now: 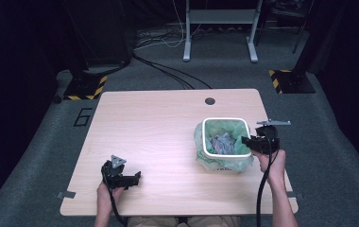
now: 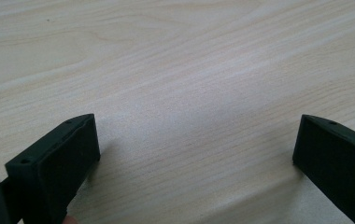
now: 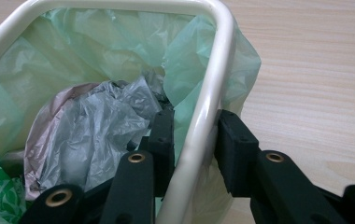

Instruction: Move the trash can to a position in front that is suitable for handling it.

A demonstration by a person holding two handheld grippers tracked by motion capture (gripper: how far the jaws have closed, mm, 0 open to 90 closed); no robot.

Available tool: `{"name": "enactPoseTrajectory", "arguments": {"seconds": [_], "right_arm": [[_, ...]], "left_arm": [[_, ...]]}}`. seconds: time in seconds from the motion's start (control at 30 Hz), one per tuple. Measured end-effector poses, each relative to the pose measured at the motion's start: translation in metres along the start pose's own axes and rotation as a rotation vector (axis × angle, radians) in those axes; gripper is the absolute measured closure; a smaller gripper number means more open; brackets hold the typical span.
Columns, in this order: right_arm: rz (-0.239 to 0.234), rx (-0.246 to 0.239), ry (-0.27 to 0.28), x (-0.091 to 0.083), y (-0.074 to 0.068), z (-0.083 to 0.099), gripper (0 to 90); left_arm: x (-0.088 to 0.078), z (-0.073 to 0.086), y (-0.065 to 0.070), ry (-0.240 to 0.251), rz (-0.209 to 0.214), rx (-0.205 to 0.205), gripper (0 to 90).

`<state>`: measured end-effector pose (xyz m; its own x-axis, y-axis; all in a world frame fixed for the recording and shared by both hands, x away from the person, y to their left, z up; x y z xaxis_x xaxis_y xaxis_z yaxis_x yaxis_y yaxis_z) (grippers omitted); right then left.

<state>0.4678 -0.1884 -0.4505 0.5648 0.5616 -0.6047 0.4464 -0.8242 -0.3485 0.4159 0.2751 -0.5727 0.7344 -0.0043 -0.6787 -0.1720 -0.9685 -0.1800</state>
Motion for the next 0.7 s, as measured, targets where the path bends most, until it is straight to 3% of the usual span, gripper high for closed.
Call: {"name": "enactPoseTrajectory", "arguments": {"seconds": [0.7], "right_arm": [[-0.017,0.006,-0.009,0.019,-0.008,-0.012,69.3]], "left_arm": [[0.0,0.0,0.0,0.0,0.001,0.0,0.3]]}}
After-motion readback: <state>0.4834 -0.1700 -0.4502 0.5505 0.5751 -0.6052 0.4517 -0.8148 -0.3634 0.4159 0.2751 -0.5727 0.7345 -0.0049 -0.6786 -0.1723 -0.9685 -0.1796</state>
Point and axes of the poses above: each handheld gripper's, and its own axes: x roughly forward along the jaws, z roughly out of its underside, y roughly to its right, the point moved 6 cm from there along x, roughly forward along the jaws, and after that the axes turned 15 degrees about -z, right-handed, at the moved point
